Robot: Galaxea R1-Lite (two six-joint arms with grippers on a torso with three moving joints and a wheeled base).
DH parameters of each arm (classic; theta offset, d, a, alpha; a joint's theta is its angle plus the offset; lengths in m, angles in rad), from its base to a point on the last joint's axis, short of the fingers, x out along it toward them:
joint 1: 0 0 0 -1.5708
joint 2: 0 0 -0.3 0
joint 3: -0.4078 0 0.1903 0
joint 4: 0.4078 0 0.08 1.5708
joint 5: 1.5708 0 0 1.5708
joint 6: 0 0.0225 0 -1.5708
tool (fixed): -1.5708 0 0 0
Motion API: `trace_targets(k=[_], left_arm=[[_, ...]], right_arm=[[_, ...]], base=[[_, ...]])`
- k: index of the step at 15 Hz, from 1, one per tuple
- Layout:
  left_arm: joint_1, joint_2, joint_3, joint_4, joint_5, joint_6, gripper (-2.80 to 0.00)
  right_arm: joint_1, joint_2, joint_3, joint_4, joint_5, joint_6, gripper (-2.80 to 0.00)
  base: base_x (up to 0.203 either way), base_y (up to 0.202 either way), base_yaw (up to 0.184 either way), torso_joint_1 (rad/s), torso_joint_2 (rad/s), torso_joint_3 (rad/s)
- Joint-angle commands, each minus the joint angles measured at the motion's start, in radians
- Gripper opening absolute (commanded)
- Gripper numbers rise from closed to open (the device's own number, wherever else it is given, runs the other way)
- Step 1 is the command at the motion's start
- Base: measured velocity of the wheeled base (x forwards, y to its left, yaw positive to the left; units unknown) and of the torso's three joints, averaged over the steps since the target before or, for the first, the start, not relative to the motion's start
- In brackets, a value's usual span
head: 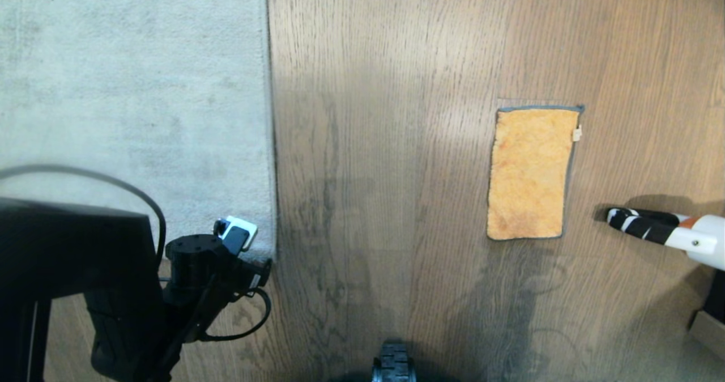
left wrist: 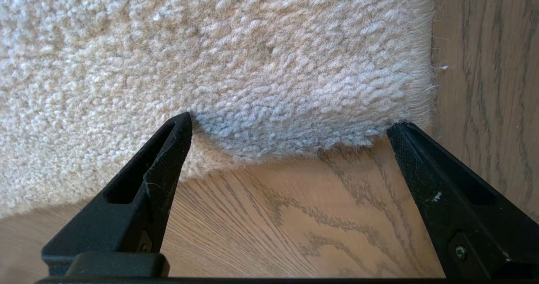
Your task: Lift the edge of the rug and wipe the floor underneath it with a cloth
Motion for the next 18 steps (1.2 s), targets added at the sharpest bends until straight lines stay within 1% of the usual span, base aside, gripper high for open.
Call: trace_targets(k=[1, 4, 8, 10, 16, 18], left_arm=[[-0.012, -0.015, 0.025, -0.010, -0.009, -0.005, 0.00], [-0.025, -0.033, 0.072, -0.010, -0.008, -0.041, 0.00], [-0.026, -0.065, 0.137, -0.011, -0.010, -0.055, 0.00], [-0.034, -0.066, 0.156, -0.012, -0.010, -0.073, 0.00], [-0.030, -0.034, 0.154, -0.013, -0.005, -0.059, 0.00], [-0.014, -0.023, 0.154, -0.015, 0.000, -0.050, 0.00]], right_arm=[[0.000, 0.001, 0.000, -0.001, 0.000, 0.000, -2.80], [0.000, -0.001, 0.000, -0.001, 0.000, 0.000, -2.80], [0.000, 0.001, 0.000, -0.001, 0.000, 0.000, -2.80], [0.000, 0.001, 0.000, -0.001, 0.000, 0.000, -2.80], [0.000, 0.001, 0.000, -0.001, 0.000, 0.000, -2.80], [0.000, 0.001, 0.000, -0.001, 0.000, 0.000, -2.80]], base=[[0.000, 0.000, 0.000, 0.000, 0.00, 0.000], [0.000, 0.000, 0.000, 0.000, 0.00, 0.000], [0.000, 0.000, 0.000, 0.000, 0.00, 0.000], [0.000, 0.000, 0.000, 0.000, 0.00, 0.000], [0.000, 0.000, 0.000, 0.000, 0.00, 0.000], [0.000, 0.000, 0.000, 0.000, 0.00, 0.000]])
